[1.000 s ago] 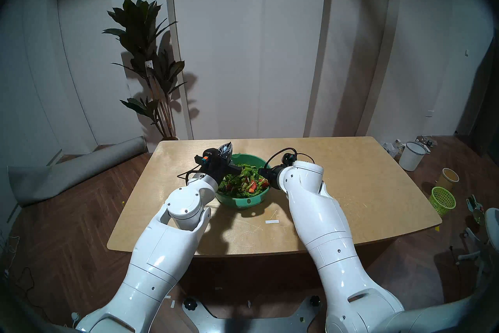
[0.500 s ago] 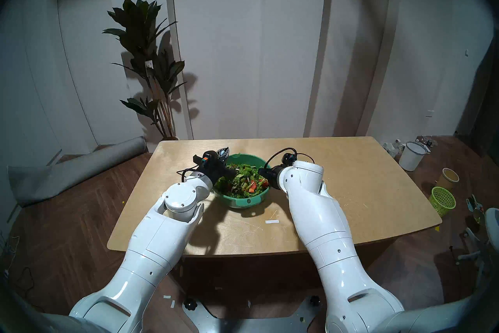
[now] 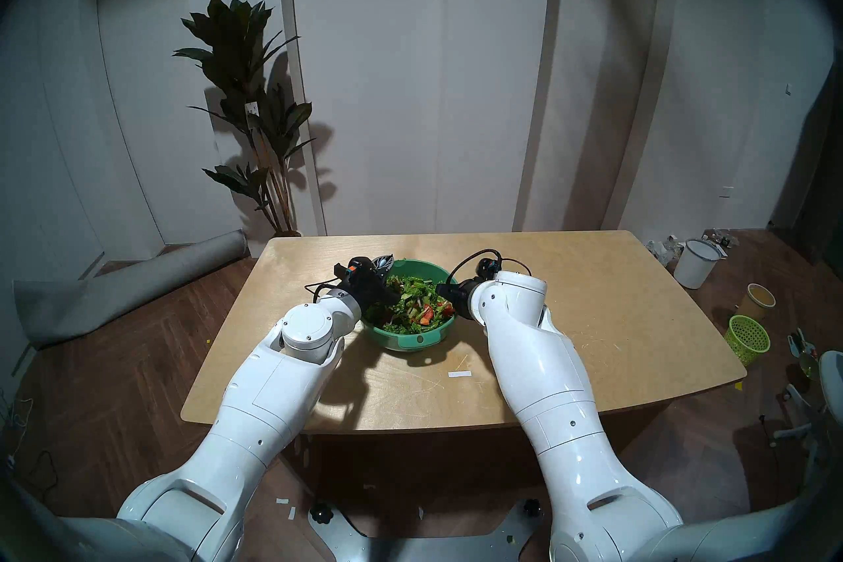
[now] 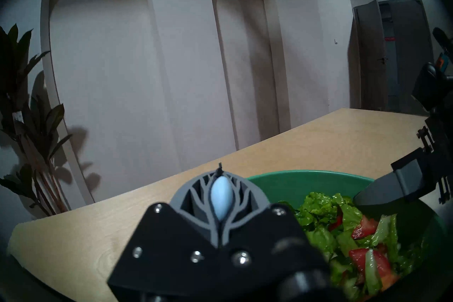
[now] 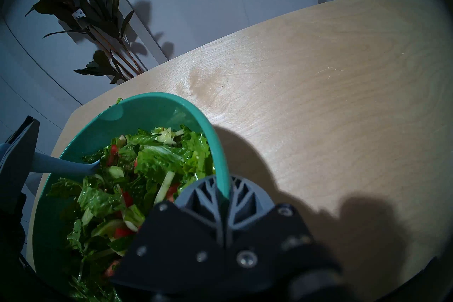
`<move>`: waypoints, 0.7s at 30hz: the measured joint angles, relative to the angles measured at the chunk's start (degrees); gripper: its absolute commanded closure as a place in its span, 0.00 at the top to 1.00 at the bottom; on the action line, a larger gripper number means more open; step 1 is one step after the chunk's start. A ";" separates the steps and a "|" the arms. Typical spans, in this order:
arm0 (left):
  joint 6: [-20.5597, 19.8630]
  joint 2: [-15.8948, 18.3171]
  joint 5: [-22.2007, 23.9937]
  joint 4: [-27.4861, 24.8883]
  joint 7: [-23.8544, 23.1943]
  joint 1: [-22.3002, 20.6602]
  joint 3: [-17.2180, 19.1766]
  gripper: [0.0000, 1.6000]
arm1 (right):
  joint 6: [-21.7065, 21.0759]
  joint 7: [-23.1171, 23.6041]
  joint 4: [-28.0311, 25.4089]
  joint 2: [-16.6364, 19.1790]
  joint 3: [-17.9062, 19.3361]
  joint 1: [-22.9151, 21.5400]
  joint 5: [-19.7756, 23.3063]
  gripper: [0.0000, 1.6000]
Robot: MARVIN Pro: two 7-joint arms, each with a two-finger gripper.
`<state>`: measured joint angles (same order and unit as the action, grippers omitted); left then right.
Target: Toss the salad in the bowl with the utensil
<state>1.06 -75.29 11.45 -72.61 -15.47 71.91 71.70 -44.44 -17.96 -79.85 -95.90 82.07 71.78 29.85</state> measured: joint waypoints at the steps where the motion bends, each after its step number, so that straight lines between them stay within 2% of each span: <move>1: -1.50 0.04 1.05 -0.41 -1.14 0.01 0.13 0.00 | 0.00 0.00 0.00 0.01 0.00 0.00 0.00 0.00; 15: -13.17 0.24 7.63 -4.30 -6.46 0.53 1.55 0.00 | 0.00 -0.06 -0.05 0.03 0.06 0.00 -0.07 0.00; 21: -16.31 -0.34 10.40 -5.39 -7.19 0.76 2.82 0.00 | 0.00 -0.06 -0.05 0.05 0.11 -0.01 -0.12 0.00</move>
<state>-15.25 -75.63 21.85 -78.00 -22.66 72.67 74.52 -44.44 -18.02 -79.91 -95.85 82.17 71.77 29.73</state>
